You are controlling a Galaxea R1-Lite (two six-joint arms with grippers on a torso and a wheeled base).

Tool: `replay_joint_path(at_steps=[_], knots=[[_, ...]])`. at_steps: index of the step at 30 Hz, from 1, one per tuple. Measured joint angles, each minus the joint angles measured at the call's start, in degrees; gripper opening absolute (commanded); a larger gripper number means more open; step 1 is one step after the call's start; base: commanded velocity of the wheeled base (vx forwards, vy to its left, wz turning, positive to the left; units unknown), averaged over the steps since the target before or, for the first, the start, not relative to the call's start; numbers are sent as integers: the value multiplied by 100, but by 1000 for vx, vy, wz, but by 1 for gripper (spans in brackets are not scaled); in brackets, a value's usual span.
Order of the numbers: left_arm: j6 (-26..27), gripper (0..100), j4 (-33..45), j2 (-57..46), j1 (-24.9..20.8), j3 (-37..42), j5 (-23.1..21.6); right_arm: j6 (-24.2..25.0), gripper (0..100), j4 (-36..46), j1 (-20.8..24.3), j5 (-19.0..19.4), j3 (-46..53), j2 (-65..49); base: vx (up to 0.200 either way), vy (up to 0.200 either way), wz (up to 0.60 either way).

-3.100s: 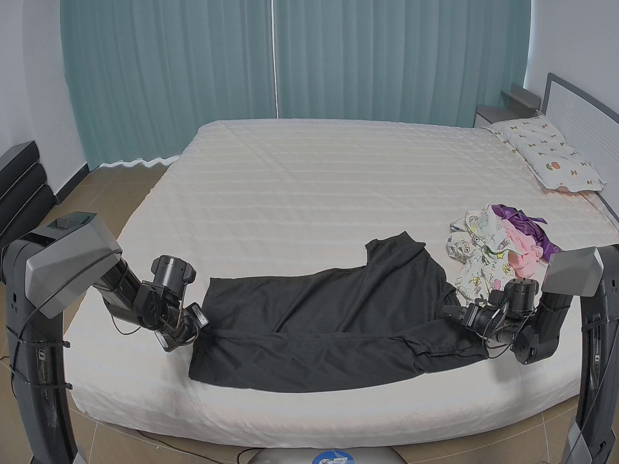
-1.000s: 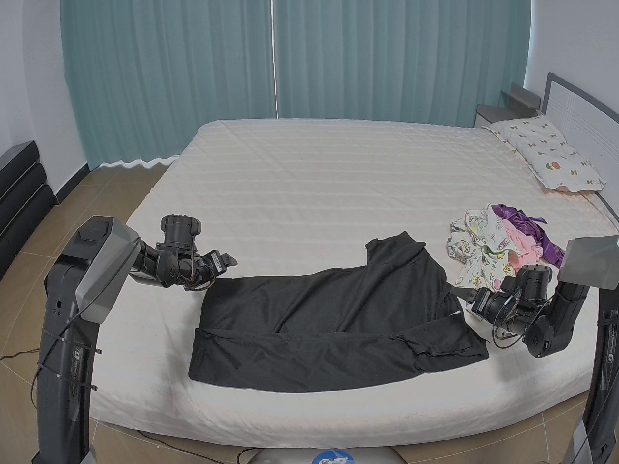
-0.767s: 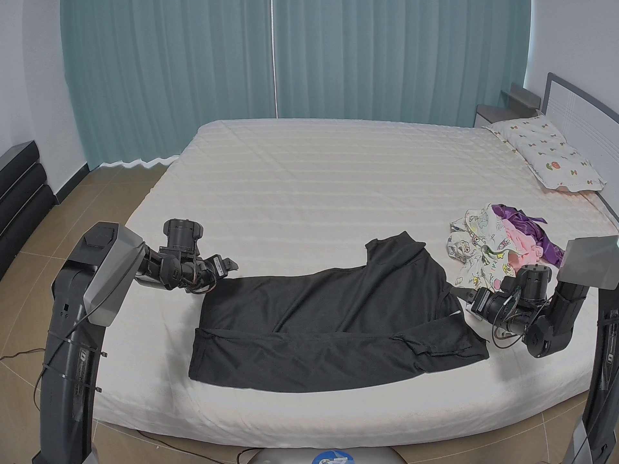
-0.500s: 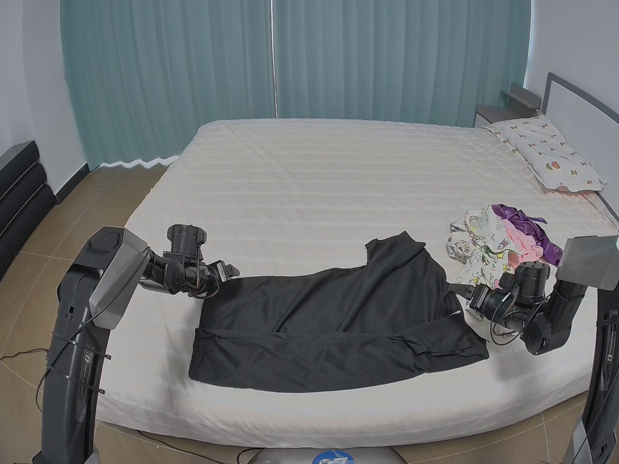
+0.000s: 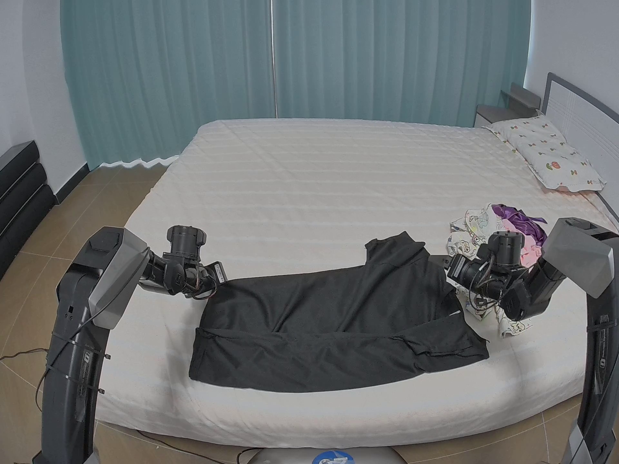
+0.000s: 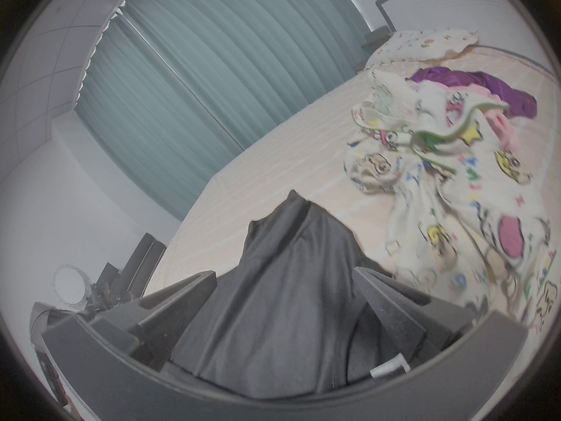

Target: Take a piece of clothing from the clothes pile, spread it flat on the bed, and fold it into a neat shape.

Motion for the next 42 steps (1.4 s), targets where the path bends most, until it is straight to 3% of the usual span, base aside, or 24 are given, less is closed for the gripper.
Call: replay_joint_path(at_steps=[13,17,24,34,35,42], knots=[[-115,0,-32,-513,13,389,311,-130,100,1754,110,-380,-2704,979,0,0,0],[-150,0,-27,-664,22,474,389,-134,100,1941,62,-419,-3413,1445,0,0,0],[-174,0,-23,-749,52,513,573,-101,100,1970,-37,-417,-4044,1991,0,0,0],[-183,0,-13,-728,67,510,575,-87,100,1893,-6,-340,-4155,2277,0,0,0],[-180,0,-11,-725,67,507,575,-84,0,1891,-1,-305,-4168,2297,0,0,0],[-194,0,-2,-718,63,500,573,-87,0,1888,27,-271,-4328,2445,0,0,0]])
